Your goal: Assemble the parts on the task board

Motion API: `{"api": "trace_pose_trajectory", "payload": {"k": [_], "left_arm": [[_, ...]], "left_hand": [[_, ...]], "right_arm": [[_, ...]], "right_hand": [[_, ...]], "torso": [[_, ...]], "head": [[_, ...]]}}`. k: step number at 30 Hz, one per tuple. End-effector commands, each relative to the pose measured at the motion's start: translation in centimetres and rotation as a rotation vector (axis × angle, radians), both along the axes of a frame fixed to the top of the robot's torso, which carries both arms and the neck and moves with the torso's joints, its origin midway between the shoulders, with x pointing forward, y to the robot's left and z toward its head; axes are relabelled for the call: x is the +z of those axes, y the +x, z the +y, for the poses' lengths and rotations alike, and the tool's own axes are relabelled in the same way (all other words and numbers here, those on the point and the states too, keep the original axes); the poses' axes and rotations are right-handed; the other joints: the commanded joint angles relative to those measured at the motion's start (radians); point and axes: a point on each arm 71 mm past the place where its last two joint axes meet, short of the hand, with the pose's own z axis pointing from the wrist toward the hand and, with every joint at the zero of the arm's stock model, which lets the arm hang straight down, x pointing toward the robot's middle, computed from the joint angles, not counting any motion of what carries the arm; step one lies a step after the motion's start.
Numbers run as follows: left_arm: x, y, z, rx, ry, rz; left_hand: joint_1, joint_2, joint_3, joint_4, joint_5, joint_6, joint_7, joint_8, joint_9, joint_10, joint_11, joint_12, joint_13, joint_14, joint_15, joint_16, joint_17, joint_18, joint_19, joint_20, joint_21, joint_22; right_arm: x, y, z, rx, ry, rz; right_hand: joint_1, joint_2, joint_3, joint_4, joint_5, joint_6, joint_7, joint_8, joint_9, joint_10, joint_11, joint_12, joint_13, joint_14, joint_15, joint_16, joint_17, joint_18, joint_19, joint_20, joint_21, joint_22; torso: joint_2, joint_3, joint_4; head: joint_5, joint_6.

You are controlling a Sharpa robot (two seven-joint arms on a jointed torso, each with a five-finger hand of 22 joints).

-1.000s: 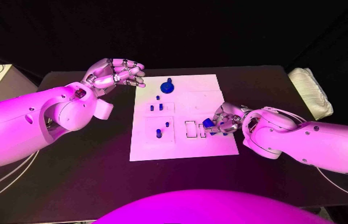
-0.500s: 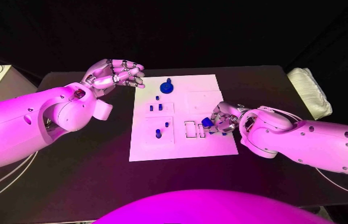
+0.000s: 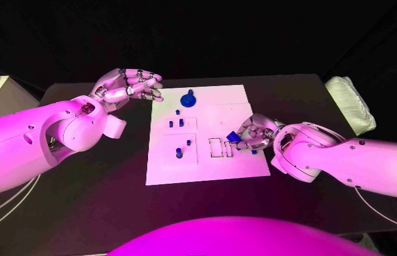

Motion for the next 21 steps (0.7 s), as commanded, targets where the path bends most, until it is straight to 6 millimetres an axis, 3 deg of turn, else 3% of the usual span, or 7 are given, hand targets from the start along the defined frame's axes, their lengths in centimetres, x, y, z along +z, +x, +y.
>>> {"api": "trace_pose_trajectory", "payload": {"k": [1, 8, 14, 21], "left_arm": [[0.0, -0.1, -0.1, -0.016, -0.009, -0.001], [0.0, -0.1, -0.1, -0.017, -0.009, -0.001], [0.0, -0.1, -0.1, -0.018, -0.009, 0.001], [0.0, -0.1, -0.1, -0.021, -0.009, 0.002]], "left_hand": [[0.003, 0.007, -0.004, 0.001, 0.005, 0.000, 0.009, -0.004, -0.001, 0.003, 0.006, -0.003, 0.001, -0.008, 0.001, -0.004, 0.002, 0.013, 0.004, 0.004, -0.005, -0.002], [0.003, 0.007, -0.004, 0.001, 0.005, 0.000, 0.009, -0.004, -0.001, 0.003, 0.006, -0.003, 0.001, -0.008, 0.001, -0.004, 0.002, 0.013, 0.004, 0.004, -0.005, -0.002], [0.005, 0.009, -0.005, 0.002, 0.005, 0.000, 0.010, -0.005, -0.001, 0.002, 0.007, -0.004, 0.001, -0.009, 0.002, -0.004, 0.003, 0.013, 0.004, 0.004, -0.006, -0.003], [0.005, 0.009, -0.005, 0.002, 0.005, 0.000, 0.010, -0.005, -0.001, 0.002, 0.007, -0.004, 0.001, -0.010, 0.002, -0.004, 0.003, 0.013, 0.004, 0.004, -0.007, -0.003]], "right_arm": [[0.9, 0.1, 0.1, -0.051, 0.109, 0.014], [1.6, 0.3, 0.7, -0.031, 0.123, 0.027], [0.9, 0.5, 1.7, 0.006, 0.088, 0.091], [0.0, 0.3, 3.0, 0.049, 0.058, 0.137]], "right_hand": [[-0.006, 0.012, 0.008, 0.002, 0.002, 0.044, -0.035, 0.039, 0.019, 0.092, -0.007, 0.005, 0.246, 0.101, -0.008, 0.005, 0.240, -0.018, 0.097, -0.007, 0.003, 0.231], [-0.018, 0.010, 0.015, 0.004, -0.001, 0.044, -0.035, 0.043, 0.019, 0.092, -0.008, 0.006, 0.247, 0.101, -0.009, 0.005, 0.240, -0.018, 0.098, -0.008, 0.004, 0.232], [-0.065, 0.005, 0.030, 0.006, -0.029, 0.043, -0.035, 0.053, 0.022, 0.096, -0.007, 0.009, 0.251, 0.101, -0.009, 0.005, 0.241, -0.018, 0.098, -0.009, 0.004, 0.232], [-0.138, 0.014, 0.038, 0.006, -0.051, 0.051, -0.038, 0.071, 0.024, 0.106, -0.010, 0.022, 0.263, 0.102, -0.010, 0.007, 0.244, -0.020, 0.099, -0.010, 0.012, 0.237]], "torso": [[0.000, -0.0005, 0.0000], [0.001, -0.0001, 0.0016], [0.001, -0.0005, 0.0002], [0.002, 0.0008, 0.0016]], "head": [[-0.002, 0.000], [0.001, 0.000], [0.002, 0.000], [0.003, 0.000]]}}
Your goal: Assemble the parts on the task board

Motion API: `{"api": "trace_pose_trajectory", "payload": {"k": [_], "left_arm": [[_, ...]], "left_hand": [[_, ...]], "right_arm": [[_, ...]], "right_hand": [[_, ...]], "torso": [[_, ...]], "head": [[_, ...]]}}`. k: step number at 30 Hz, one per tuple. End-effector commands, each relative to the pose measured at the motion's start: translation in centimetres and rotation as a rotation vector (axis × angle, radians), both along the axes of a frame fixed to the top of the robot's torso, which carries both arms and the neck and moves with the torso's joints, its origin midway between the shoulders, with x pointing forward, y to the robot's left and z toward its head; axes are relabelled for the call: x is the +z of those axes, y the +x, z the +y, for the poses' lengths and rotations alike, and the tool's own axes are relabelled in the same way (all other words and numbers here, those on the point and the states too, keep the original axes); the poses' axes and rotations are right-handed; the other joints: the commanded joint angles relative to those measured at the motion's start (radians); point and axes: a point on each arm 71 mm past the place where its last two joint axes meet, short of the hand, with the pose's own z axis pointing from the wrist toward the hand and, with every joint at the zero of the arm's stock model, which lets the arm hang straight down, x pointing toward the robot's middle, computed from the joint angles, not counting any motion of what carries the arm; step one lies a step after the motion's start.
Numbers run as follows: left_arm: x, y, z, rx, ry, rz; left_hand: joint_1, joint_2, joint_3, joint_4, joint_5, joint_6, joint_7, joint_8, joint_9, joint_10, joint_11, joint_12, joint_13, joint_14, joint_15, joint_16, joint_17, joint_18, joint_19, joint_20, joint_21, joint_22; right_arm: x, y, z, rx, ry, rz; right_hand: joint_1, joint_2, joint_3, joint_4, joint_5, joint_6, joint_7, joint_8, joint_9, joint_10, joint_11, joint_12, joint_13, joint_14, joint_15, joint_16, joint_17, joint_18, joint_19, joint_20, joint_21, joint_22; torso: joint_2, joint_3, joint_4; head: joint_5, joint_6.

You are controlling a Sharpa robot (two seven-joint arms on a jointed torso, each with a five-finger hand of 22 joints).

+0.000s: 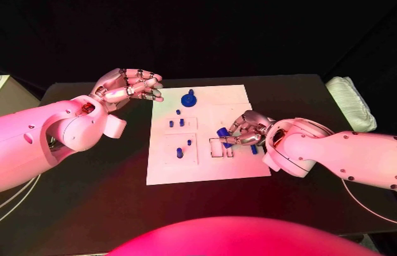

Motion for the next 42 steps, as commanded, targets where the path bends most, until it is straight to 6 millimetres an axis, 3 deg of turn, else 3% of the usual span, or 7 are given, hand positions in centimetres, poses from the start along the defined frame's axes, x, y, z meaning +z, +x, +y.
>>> {"api": "trace_pose_trajectory", "payload": {"k": [1, 14, 26, 42], "left_arm": [[0.1, -0.1, -0.2, -0.022, -0.011, 0.000], [0.0, -0.1, -0.2, -0.025, -0.009, 0.004], [0.0, -0.1, -0.3, -0.030, -0.010, 0.008], [0.0, -0.1, -0.3, -0.036, -0.008, 0.014]], "left_hand": [[0.001, 0.005, -0.005, 0.002, 0.005, 0.000, 0.010, -0.005, -0.001, 0.002, 0.007, -0.004, 0.001, -0.006, -0.002, -0.004, 0.001, 0.013, 0.004, 0.004, -0.007, -0.001], [0.001, 0.007, -0.007, 0.005, 0.005, 0.000, 0.010, -0.006, -0.001, 0.002, 0.007, -0.005, 0.002, -0.007, -0.001, -0.004, 0.002, 0.013, 0.004, 0.005, -0.008, -0.002], [0.000, 0.010, -0.008, 0.007, 0.005, 0.000, 0.010, -0.006, -0.001, 0.002, 0.008, -0.005, 0.002, -0.008, -0.001, -0.004, 0.003, 0.013, 0.004, 0.005, -0.009, -0.003], [0.000, 0.012, -0.009, 0.009, 0.005, 0.001, 0.011, -0.006, -0.002, 0.002, 0.008, -0.006, 0.003, -0.008, -0.001, -0.005, 0.004, 0.013, 0.005, 0.005, -0.010, -0.004]], "right_arm": [[-0.6, -0.2, 0.5, 0.039, -0.034, 0.057], [-1.1, -0.4, 1.4, 0.088, -0.063, 0.071], [-1.1, 0.1, 1.7, 0.097, -0.093, 0.034], [-1.4, 0.8, 2.1, 0.092, -0.110, -0.003]], "right_hand": [[-0.016, 0.001, 0.008, 0.001, -0.006, 0.049, -0.041, 0.049, 0.024, 0.105, -0.010, 0.004, 0.263, 0.098, -0.007, 0.007, 0.244, -0.020, 0.099, -0.010, 0.006, 0.237], [-0.075, 0.018, 0.022, 0.001, -0.014, 0.056, -0.046, 0.064, 0.025, 0.105, -0.013, 0.004, 0.263, 0.102, -0.010, 0.013, 0.259, -0.025, 0.102, -0.012, 0.028, 0.251], [-0.080, 0.019, 0.023, 0.001, -0.015, 0.056, -0.046, 0.066, 0.026, 0.105, -0.014, 0.004, 0.263, 0.102, -0.010, 0.014, 0.260, -0.025, 0.102, -0.013, 0.030, 0.252], [-0.090, 0.027, 0.031, 0.000, -0.016, 0.056, -0.047, 0.069, 0.026, 0.105, -0.015, 0.004, 0.263, 0.102, -0.012, 0.014, 0.261, -0.025, 0.102, -0.014, 0.030, 0.252]], "torso": [[0.001, 0.0011, 0.0004], [0.001, 0.0017, -0.0015], [0.001, 0.0010, 0.0002], [0.001, 0.0008, -0.0004]], "head": [[0.001, 0.000], [0.008, 0.000], [0.003, 0.000], [0.009, 0.000]]}}
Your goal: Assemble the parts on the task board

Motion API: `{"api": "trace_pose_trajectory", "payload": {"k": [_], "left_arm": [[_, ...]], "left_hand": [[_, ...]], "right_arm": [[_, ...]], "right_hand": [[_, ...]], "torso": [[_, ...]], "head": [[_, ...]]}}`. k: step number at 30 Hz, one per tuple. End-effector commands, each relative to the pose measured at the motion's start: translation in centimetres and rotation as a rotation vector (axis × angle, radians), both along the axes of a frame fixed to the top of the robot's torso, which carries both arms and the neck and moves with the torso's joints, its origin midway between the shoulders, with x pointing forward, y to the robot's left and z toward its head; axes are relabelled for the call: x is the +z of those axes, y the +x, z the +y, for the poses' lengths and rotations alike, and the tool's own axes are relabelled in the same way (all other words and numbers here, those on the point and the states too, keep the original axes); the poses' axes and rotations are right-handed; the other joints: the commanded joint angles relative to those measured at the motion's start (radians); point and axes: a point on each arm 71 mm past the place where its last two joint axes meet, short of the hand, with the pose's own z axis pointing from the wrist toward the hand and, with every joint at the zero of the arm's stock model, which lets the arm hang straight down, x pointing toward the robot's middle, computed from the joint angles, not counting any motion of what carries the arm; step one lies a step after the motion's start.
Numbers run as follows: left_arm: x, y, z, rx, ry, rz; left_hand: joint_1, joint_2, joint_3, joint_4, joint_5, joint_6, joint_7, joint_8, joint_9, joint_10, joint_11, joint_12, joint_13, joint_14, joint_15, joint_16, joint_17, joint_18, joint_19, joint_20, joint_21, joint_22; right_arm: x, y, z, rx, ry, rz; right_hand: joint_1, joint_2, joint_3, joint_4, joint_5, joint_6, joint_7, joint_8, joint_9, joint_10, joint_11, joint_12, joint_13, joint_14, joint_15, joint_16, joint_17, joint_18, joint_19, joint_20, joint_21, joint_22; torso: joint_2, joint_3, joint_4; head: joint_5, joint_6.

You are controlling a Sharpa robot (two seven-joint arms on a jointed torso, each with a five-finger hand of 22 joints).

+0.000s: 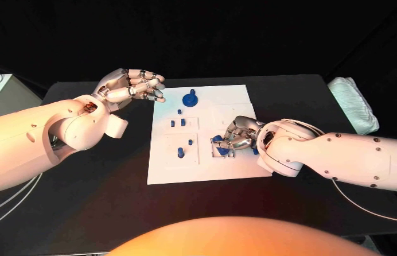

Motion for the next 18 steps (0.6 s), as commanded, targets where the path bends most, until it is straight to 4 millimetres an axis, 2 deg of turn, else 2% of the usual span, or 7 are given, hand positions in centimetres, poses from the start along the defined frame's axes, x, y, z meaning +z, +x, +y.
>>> {"api": "trace_pose_trajectory", "payload": {"k": [1, 4, 8, 10, 11, 14, 18], "left_arm": [[0.04, -0.11, -0.23, -0.024, -0.009, 0.004], [0.03, -0.11, -0.23, -0.024, -0.009, 0.004], [0.03, -0.11, -0.21, -0.023, -0.008, 0.005], [0.03, -0.11, -0.20, -0.023, -0.008, 0.005], [0.03, -0.11, -0.20, -0.024, -0.008, 0.005], [0.03, -0.13, -0.22, -0.027, -0.010, 0.005], [0.03, -0.14, -0.21, -0.028, -0.010, 0.006]], "left_hand": [[0.000, 0.012, -0.004, 0.004, 0.005, -0.003, 0.007, -0.006, -0.001, 0.002, 0.008, -0.006, 0.001, -0.009, -0.001, -0.005, 0.001, 0.013, 0.005, 0.005, -0.006, -0.001], [0.000, 0.014, -0.004, 0.005, 0.005, -0.002, 0.007, -0.006, -0.001, 0.002, 0.008, -0.006, 0.001, -0.009, -0.001, -0.005, 0.001, 0.013, 0.005, 0.006, -0.007, -0.001], [0.000, 0.014, -0.004, 0.005, 0.005, -0.002, 0.007, -0.006, -0.001, 0.002, 0.008, -0.006, 0.001, -0.009, -0.001, -0.005, 0.001, 0.013, 0.005, 0.006, -0.007, -0.001], [0.000, 0.015, -0.005, 0.006, 0.005, -0.002, 0.007, -0.006, -0.001, 0.002, 0.008, -0.006, 0.001, -0.010, 0.000, -0.005, 0.002, 0.013, 0.005, 0.006, -0.007, -0.002], [0.000, 0.015, -0.005, 0.006, 0.005, -0.002, 0.007, -0.006, -0.001, 0.002, 0.008, -0.006, 0.001, -0.010, 0.000, -0.005, 0.002, 0.013, 0.005, 0.006, -0.007, -0.002], [0.000, 0.017, -0.006, 0.008, 0.004, -0.002, 0.008, -0.006, -0.001, 0.001, 0.008, -0.007, 0.002, -0.010, 0.000, -0.006, 0.002, 0.013, 0.005, 0.006, -0.008, -0.002], [0.000, 0.017, -0.006, 0.008, 0.004, -0.002, 0.008, -0.006, -0.001, 0.001, 0.008, -0.007, 0.002, -0.010, 0.000, -0.006, 0.002, 0.013, 0.005, 0.006, -0.008, -0.002]], "right_arm": [[0.06, 0.10, 0.11, 0.005, -0.010, -0.022], [0.00, 0.07, 0.26, 0.017, -0.017, -0.016], [-0.09, 0.02, 0.39, 0.031, -0.026, -0.006], [-0.11, 0.01, 0.42, 0.033, -0.028, -0.007], [-0.11, 0.02, 0.42, 0.034, -0.028, -0.008], [-0.08, 0.03, 0.41, 0.033, -0.029, -0.017], [-0.03, 0.02, 0.30, 0.030, -0.029, -0.027]], "right_hand": [[0.001, 0.007, 0.003, 0.001, -0.003, 0.044, -0.036, 0.002, 0.001, 0.106, -0.009, 0.004, 0.263, 0.105, -0.008, 0.006, 0.260, -0.010, 0.102, -0.007, 0.007, 0.252], [-0.010, 0.004, 0.003, 0.001, -0.011, 0.042, -0.036, 0.004, 0.000, 0.106, -0.009, 0.004, 0.263, 0.105, -0.009, 0.005, 0.258, -0.009, 0.102, -0.007, 0.005, 0.250], [-0.058, -0.007, -0.010, 0.002, -0.113, 0.038, -0.036, 0.015, 0.001, 0.106, -0.009, 0.004, 0.263, 0.104, -0.008, 0.004, 0.256, -0.009, 0.101, -0.007, 0.001, 0.249], [-0.088, -0.008, -0.032, 0.003, -0.189, 0.036, -0.037, 0.023, 0.002, 0.106, -0.009, 0.004, 0.263, 0.104, -0.008, 0.004, 0.256, -0.008, 0.101, -0.007, 0.000, 0.248], [-0.104, -0.007, -0.045, 0.004, -0.199, 0.034, -0.037, 0.026, 0.002, 0.106, -0.009, 0.004, 0.263, 0.104, -0.009, 0.004, 0.255, -0.008, 0.101, -0.007, 0.000, 0.248], [-0.147, -0.009, -0.086, 0.004, -0.144, 0.031, -0.038, 0.034, 0.003, 0.106, -0.010, 0.004, 0.263, 0.104, -0.009, 0.004, 0.256, -0.009, 0.101, -0.008, 0.001, 0.249], [-0.180, 0.000, -0.123, 0.005, -0.141, 0.029, -0.038, 0.040, 0.003, 0.106, -0.010, 0.004, 0.263, 0.105, -0.010, 0.005, 0.257, -0.009, 0.101, -0.008, 0.002, 0.249]], "torso": [[-0.001, -0.0001, -0.0003], [-0.001, -0.0004, -0.0002], [-0.001, 0.0000, -0.0007], [-0.001, 0.0000, -0.0006], [-0.001, 0.0000, -0.0007], [-0.001, 0.0001, -0.0015], [-0.001, 0.0005, -0.0011]], "head": [[0.000, 0.000], [0.003, 0.000], [0.005, 0.000], [0.003, 0.000], [0.002, 0.000], [0.004, 0.000], [0.003, 0.000]]}}
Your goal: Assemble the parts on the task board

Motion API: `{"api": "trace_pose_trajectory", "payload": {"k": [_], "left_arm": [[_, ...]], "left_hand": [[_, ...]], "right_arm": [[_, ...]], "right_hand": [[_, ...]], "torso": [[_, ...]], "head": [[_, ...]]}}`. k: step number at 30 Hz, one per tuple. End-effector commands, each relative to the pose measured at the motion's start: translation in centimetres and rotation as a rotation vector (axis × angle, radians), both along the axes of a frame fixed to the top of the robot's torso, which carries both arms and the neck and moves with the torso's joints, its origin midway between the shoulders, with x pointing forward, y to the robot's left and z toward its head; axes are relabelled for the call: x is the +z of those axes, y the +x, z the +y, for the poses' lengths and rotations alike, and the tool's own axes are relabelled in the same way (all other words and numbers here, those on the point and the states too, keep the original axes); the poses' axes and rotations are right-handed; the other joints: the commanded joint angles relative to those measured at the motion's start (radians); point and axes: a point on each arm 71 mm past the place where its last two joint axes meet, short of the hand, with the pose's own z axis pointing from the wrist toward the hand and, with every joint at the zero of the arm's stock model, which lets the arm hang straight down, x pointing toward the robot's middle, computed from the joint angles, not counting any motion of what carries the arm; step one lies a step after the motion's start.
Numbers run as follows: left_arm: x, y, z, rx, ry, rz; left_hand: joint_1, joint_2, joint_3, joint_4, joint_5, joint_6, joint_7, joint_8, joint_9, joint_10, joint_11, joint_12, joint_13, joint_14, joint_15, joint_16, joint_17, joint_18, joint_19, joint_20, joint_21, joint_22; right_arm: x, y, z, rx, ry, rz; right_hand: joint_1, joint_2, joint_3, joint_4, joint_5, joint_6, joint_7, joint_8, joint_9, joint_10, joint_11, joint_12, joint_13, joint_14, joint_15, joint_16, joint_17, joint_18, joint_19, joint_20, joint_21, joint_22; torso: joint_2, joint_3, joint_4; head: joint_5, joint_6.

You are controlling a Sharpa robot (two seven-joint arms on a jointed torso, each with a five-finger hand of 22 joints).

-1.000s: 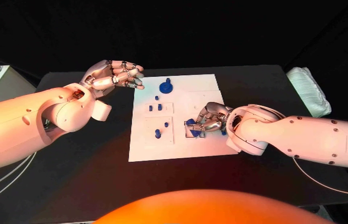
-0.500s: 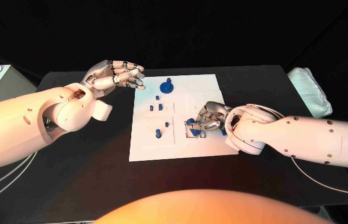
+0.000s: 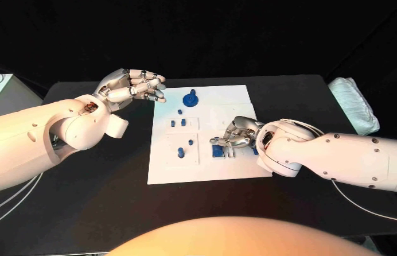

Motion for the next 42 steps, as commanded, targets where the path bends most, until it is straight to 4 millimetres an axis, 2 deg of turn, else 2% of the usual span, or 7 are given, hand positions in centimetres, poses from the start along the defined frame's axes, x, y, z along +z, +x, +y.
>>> {"api": "trace_pose_trajectory", "payload": {"k": [1, 11, 18, 21, 27, 32, 42], "left_arm": [[0.1, -0.1, -0.2, -0.024, -0.011, 0.002], [0.0, -0.1, -0.1, -0.020, -0.010, 0.001], [0.0, 0.0, 0.0, -0.017, -0.009, 0.000], [0.0, 0.0, 0.0, -0.015, -0.008, 0.000], [0.0, 0.1, -0.1, -0.016, -0.008, 0.001], [0.0, 0.1, -0.1, -0.016, -0.008, 0.000], [0.0, 0.1, -0.1, -0.018, -0.008, 0.001]], "left_hand": [[0.001, 0.009, -0.003, 0.005, 0.004, -0.002, 0.008, -0.006, -0.001, 0.001, 0.009, -0.007, 0.001, -0.007, 0.003, -0.006, 0.001, 0.013, 0.001, 0.002, -0.004, -0.001], [0.001, 0.010, -0.004, 0.007, 0.004, -0.002, 0.008, -0.006, -0.001, 0.001, 0.009, -0.007, 0.001, -0.008, 0.004, -0.006, 0.002, 0.013, 0.001, 0.002, -0.005, -0.002], [0.001, 0.010, -0.005, 0.007, 0.004, -0.002, 0.008, -0.007, -0.001, 0.001, 0.009, -0.007, 0.001, -0.008, 0.004, -0.006, 0.002, 0.013, 0.001, 0.003, -0.005, -0.002], [0.001, 0.010, -0.005, 0.007, 0.004, -0.002, 0.008, -0.007, -0.001, 0.001, 0.009, -0.007, 0.001, -0.008, 0.004, -0.006, 0.002, 0.013, 0.001, 0.003, -0.005, -0.002], [0.001, 0.010, -0.005, 0.007, 0.004, -0.002, 0.008, -0.007, -0.001, 0.001, 0.009, -0.007, 0.001, -0.008, 0.004, -0.006, 0.002, 0.013, 0.001, 0.003, -0.005, -0.002], [0.003, 0.011, -0.005, 0.007, 0.004, -0.002, 0.009, -0.007, -0.001, 0.000, 0.009, -0.008, 0.001, -0.008, 0.004, -0.006, 0.003, 0.013, 0.001, 0.003, -0.006, -0.003], [0.003, 0.011, -0.005, 0.007, 0.004, -0.002, 0.009, -0.007, -0.001, 0.000, 0.009, -0.008, 0.001, -0.008, 0.004, -0.006, 0.003, 0.013, 0.001, 0.003, -0.006, -0.003]], "right_arm": [[0.0, 0.0, -0.1, 0.011, -0.012, -0.018], [0.2, -0.4, -0.6, 0.018, 0.017, -0.037], [1.0, -1.0, -1.2, 0.049, 0.122, -0.063], [1.3, -1.4, -1.4, 0.074, 0.154, -0.067], [1.3, -1.8, -1.3, 0.109, 0.170, -0.044], [1.1, -1.8, -1.3, 0.119, 0.154, -0.031], [0.7, -1.6, -1.4, 0.104, 0.101, -0.044]], "right_hand": [[-0.017, 0.001, -0.017, 0.000, 0.002, -0.009, -0.002, 0.007, -0.001, 0.102, -0.006, 0.004, 0.263, 0.101, -0.006, 0.004, 0.256, -0.009, 0.101, -0.008, 0.002, 0.250], [0.013, 0.008, -0.037, -0.005, 0.024, -0.014, -0.001, 0.012, -0.002, 0.102, -0.006, 0.004, 0.263, 0.100, -0.006, 0.003, 0.255, -0.008, 0.101, -0.008, -0.001, 0.248], [0.149, 0.000, -0.051, -0.018, 0.076, -0.031, 0.003, 0.019, -0.007, 0.094, -0.002, -0.008, 0.256, 0.098, -0.002, -0.001, 0.245, -0.004, 0.098, -0.005, -0.019, 0.239], [0.203, -0.007, -0.052, -0.021, 0.035, -0.020, -0.004, 0.041, 0.003, 0.094, -0.007, -0.008, 0.256, 0.098, -0.006, -0.001, 0.246, -0.005, 0.099, -0.007, -0.018, 0.239], [0.259, -0.017, -0.052, -0.026, 0.023, -0.014, -0.013, 0.073, 0.030, 0.095, -0.015, -0.007, 0.257, 0.098, -0.012, -0.002, 0.246, -0.005, 0.099, -0.012, -0.017, 0.240], [0.319, -0.022, -0.037, -0.035, 0.009, -0.021, -0.020, 0.091, 0.052, 0.098, -0.021, -0.002, 0.260, 0.099, -0.018, -0.001, 0.247, -0.006, 0.099, -0.017, -0.014, 0.242], [0.371, -0.019, -0.001, -0.037, 0.032, -0.023, -0.027, 0.100, 0.065, 0.102, -0.028, 0.004, 0.263, 0.099, -0.023, 0.001, 0.250, -0.007, 0.100, -0.021, -0.009, 0.245]], "torso": [[0.000, 0.0007, 0.0003], [0.000, 0.0016, 0.0002], [-0.001, 0.0010, -0.0003], [0.000, 0.0009, -0.0005], [0.000, 0.0022, -0.0016], [0.000, 0.0003, -0.0003], [0.001, -0.0012, 0.0013]], "head": [[-0.001, 0.000], [-0.001, 0.000], [-0.003, 0.000], [-0.004, 0.000], [-0.004, 0.000], [-0.006, 0.000], [-0.007, 0.000]]}}
